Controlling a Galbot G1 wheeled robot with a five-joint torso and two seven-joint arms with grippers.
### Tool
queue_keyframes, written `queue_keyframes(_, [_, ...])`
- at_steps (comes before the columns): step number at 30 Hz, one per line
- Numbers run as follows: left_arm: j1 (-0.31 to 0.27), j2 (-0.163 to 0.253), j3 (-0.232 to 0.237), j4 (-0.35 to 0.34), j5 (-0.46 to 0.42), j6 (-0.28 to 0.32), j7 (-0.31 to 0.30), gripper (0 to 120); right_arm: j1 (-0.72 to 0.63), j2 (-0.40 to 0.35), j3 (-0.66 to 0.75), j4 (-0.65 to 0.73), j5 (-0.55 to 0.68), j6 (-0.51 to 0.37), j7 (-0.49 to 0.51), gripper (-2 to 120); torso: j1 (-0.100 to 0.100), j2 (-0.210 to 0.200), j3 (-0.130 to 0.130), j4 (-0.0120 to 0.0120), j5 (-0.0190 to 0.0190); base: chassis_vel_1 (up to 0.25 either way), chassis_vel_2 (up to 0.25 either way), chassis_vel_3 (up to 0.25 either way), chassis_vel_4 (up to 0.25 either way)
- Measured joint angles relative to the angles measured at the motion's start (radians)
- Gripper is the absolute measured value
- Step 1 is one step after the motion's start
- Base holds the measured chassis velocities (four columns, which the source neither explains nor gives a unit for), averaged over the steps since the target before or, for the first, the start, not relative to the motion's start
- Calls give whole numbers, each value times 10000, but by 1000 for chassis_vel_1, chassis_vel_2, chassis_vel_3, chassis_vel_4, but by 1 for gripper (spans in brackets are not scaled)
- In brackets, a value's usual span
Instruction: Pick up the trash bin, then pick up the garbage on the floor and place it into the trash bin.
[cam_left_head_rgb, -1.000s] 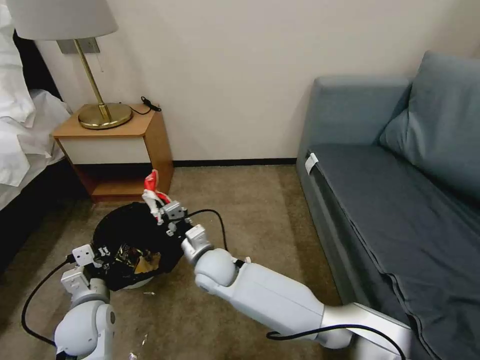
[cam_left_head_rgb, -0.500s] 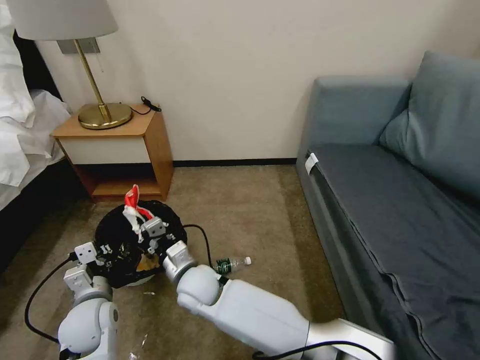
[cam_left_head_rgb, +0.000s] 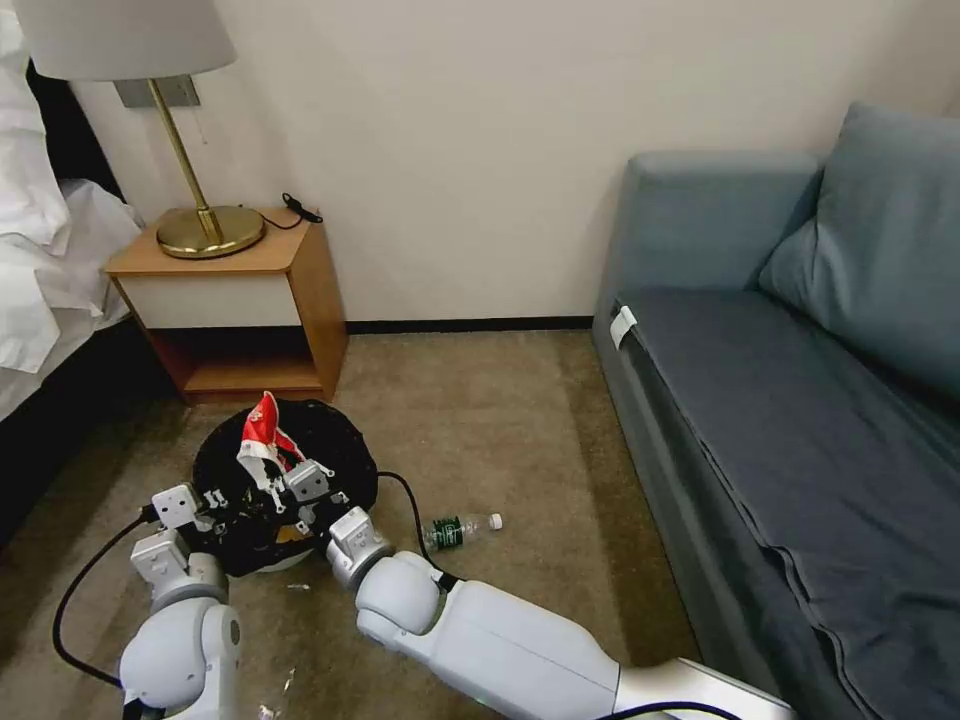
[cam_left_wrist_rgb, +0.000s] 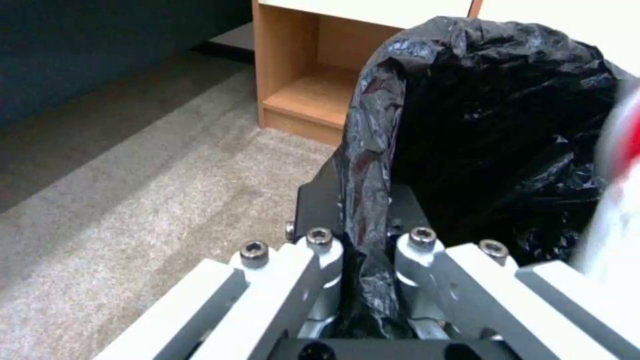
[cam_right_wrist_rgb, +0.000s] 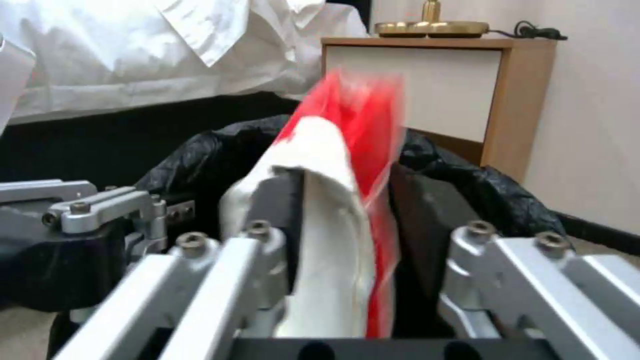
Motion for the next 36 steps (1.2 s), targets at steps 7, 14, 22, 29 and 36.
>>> queue_keyframes(7, [-19, -5, 2, 33, 5, 0, 13, 4, 35, -36, 11, 49, 7, -5, -4, 63, 0, 0, 0, 0, 0, 0, 0, 0, 0])
queue_keyframes(14, [-76, -6, 16, 79, 19, 0, 17, 4, 21, -58, 26, 87, 3, -49, -4, 79, 0, 0, 0, 0, 0, 0, 0, 0, 0])
queue_keyframes(22, [-78, -13, 44, 49, 65, 16, 20, 4, 821, -749, -651, 298, 168, -779, -137, 99, 0, 0, 0, 0, 1, 0, 0, 0, 0])
queue_keyframes(29, [-24, 60, -16, -116, 40, 78, 25, 4, 3687, -1524, -2784, 385, 1616, -1452, 40, 100, 0, 0, 0, 0, 3, 0, 0, 0, 0])
queue_keyframes(36, [67, 49, -36, -134, -78, 57, 30, 4, 5934, -1367, -4318, 223, 3092, -1747, 162, 100, 0, 0, 1, 1, 1, 0, 0, 0, 0])
